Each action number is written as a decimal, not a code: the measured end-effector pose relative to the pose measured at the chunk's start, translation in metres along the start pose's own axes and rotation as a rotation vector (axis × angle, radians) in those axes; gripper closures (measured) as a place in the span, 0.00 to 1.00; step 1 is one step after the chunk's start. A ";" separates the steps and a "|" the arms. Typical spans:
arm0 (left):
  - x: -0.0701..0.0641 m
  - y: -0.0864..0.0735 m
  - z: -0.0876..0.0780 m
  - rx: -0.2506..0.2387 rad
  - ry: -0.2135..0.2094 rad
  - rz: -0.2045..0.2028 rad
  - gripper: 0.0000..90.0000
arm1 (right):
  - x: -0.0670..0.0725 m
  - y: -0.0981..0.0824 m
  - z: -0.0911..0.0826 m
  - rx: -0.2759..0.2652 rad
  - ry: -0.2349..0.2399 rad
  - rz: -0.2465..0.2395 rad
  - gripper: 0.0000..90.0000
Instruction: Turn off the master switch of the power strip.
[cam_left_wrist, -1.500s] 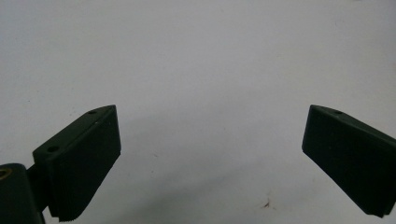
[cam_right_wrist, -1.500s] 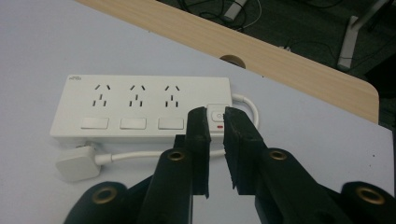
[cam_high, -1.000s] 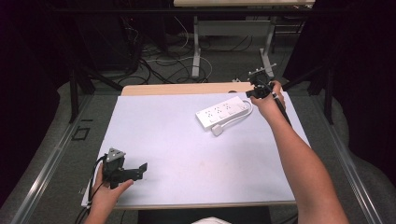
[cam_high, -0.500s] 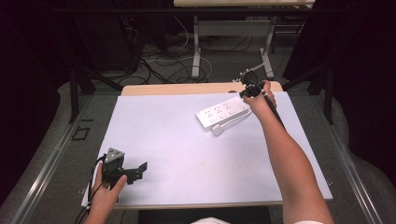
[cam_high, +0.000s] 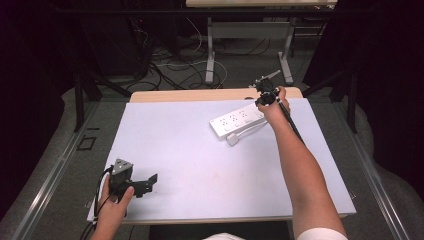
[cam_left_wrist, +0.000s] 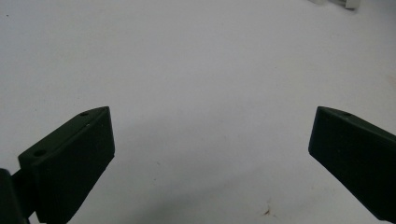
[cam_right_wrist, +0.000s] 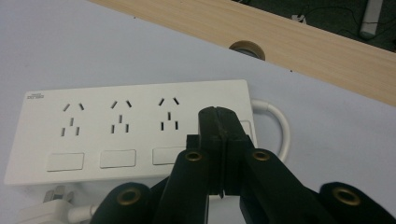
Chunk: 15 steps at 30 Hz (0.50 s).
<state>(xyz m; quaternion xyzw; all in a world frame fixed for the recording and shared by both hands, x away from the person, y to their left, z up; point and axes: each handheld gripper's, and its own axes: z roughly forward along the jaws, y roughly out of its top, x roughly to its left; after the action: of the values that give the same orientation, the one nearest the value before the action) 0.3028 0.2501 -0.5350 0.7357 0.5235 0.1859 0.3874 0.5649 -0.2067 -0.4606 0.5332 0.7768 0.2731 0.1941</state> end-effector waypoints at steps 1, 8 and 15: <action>0.000 0.000 0.000 0.000 -0.001 0.000 0.00 | 0.000 0.000 0.000 0.000 0.000 0.000 1.00; 0.000 0.000 0.000 0.001 -0.006 0.002 0.00 | -0.005 -0.001 0.011 0.029 -0.006 0.024 1.00; 0.000 0.000 -0.001 0.002 -0.004 -0.005 0.00 | -0.009 -0.004 0.021 0.066 -0.009 0.036 1.00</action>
<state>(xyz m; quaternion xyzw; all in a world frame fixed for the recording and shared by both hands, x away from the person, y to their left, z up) 0.3022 0.2510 -0.5344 0.7353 0.5247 0.1831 0.3881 0.5783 -0.2116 -0.4794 0.5542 0.7749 0.2485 0.1750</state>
